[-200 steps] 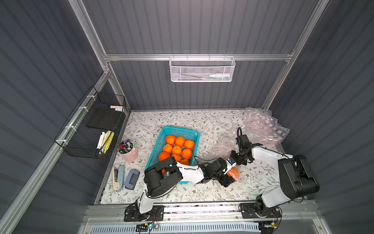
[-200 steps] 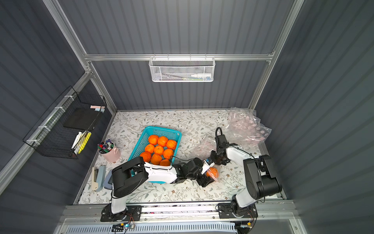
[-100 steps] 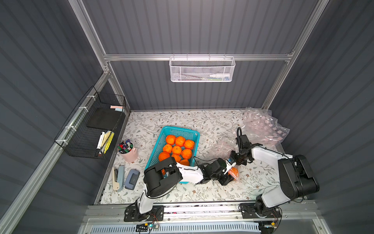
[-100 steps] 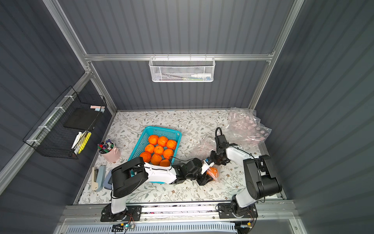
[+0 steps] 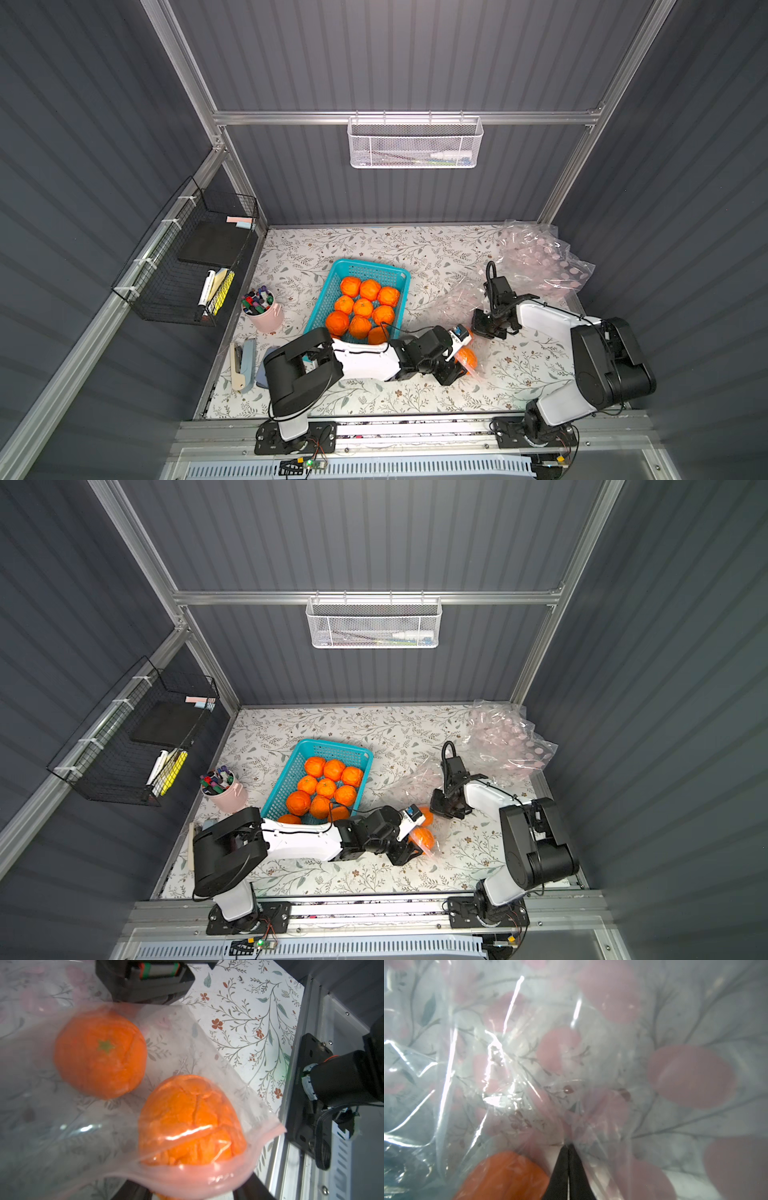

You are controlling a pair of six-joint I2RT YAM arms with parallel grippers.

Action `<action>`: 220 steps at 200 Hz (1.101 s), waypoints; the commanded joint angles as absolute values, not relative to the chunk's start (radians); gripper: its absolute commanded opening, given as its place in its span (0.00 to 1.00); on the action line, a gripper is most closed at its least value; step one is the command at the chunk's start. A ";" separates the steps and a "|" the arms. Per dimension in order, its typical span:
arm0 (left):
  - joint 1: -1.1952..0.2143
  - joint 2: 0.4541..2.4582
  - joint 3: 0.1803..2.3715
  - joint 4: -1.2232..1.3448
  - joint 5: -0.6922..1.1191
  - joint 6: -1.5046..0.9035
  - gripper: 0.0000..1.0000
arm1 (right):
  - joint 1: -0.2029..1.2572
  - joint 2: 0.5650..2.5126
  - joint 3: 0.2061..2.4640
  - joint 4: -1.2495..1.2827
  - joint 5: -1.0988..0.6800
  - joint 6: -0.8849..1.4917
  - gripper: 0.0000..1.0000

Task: Open the zip-top bag and take out the orange
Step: Pick up the orange from the zipper food storage bag, then place the orange in the basket.

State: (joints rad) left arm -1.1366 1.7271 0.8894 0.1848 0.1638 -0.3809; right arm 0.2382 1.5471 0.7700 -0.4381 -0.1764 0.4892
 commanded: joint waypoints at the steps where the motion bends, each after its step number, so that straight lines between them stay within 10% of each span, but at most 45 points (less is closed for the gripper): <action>1: -1.141 1.623 0.846 0.108 0.159 -0.416 0.41 | 0.245 1.539 0.748 -0.459 -0.167 0.487 0.08; 220: -0.936 1.104 0.999 -0.910 -0.233 -0.661 0.39 | 0.252 1.539 0.746 -0.459 -0.170 0.485 0.09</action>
